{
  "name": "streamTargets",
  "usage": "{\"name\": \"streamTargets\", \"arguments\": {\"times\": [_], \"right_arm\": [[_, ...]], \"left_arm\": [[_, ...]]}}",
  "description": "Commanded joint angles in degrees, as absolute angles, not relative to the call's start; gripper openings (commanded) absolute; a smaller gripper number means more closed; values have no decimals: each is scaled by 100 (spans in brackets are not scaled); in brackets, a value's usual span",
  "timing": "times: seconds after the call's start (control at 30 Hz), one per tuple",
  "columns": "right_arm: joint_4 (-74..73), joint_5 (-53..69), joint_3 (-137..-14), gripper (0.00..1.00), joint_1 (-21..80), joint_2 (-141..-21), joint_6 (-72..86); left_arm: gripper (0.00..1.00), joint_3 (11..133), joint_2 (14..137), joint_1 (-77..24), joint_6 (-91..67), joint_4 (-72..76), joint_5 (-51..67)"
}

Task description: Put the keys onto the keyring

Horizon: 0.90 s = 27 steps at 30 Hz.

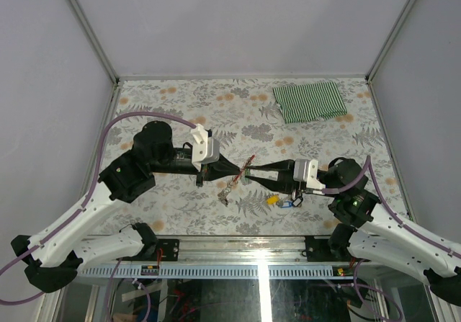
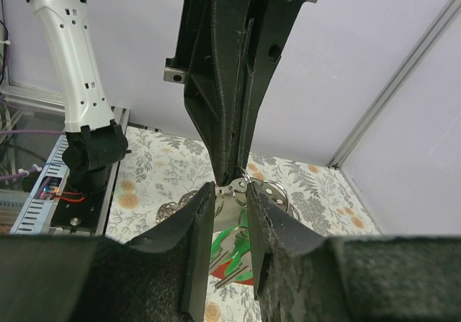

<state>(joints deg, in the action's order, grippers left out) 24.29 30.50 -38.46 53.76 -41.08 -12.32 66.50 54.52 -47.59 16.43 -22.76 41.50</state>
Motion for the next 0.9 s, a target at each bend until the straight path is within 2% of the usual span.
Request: {"name": "streamTargets", "arguments": {"times": [0.0, 0.6, 0.87], "right_arm": [[2640, 2830, -4060, 31, 5409, -4025, -1338], [2496, 2762, -4034, 31, 5406, -3958, -1400], [2418, 3116, -4110, 27, 5412, -4160, -1256]], "left_arm": [[0, 6779, 5374, -4790, 1773, -2118, 4180], [0, 6790, 5357, -4790, 1828, -2188, 4142], [0, 6802, 5370, -4792, 1824, -2189, 4158]]}}
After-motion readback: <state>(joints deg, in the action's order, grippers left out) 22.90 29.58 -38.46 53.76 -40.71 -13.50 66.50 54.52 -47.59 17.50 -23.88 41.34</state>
